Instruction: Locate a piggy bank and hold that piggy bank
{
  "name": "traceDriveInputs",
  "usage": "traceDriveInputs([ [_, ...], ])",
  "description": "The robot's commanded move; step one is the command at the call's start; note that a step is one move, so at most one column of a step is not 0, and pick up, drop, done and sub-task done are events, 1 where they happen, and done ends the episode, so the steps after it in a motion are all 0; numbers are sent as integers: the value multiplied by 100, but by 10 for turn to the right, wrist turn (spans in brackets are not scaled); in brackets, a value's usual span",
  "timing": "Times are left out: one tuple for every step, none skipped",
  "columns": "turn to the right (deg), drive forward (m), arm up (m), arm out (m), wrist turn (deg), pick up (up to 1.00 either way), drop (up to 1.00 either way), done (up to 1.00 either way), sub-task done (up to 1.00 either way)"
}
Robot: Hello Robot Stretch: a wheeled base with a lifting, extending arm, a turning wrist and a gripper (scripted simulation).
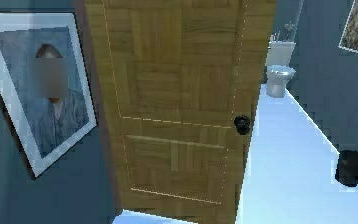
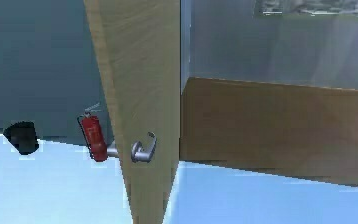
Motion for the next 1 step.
traceDriveInputs([
  [120,0,0,0,0,0,0,0,0],
])
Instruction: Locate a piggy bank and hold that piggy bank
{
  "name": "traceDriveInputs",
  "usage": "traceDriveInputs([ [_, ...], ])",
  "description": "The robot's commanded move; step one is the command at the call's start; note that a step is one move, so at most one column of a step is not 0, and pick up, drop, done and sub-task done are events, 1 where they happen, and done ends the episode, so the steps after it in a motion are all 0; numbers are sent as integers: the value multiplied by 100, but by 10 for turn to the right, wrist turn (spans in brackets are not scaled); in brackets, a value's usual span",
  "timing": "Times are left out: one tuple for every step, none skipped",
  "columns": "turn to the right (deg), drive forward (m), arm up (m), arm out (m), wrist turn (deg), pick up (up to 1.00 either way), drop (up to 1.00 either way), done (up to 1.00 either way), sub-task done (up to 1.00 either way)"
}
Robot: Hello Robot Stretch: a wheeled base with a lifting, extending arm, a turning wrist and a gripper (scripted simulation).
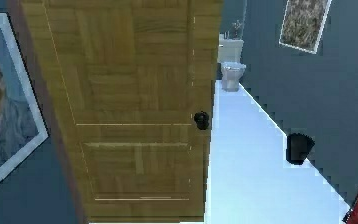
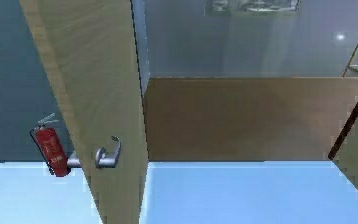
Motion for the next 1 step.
traceDriveInputs([
  [0,70,0,0,0,0,0,0,0],
])
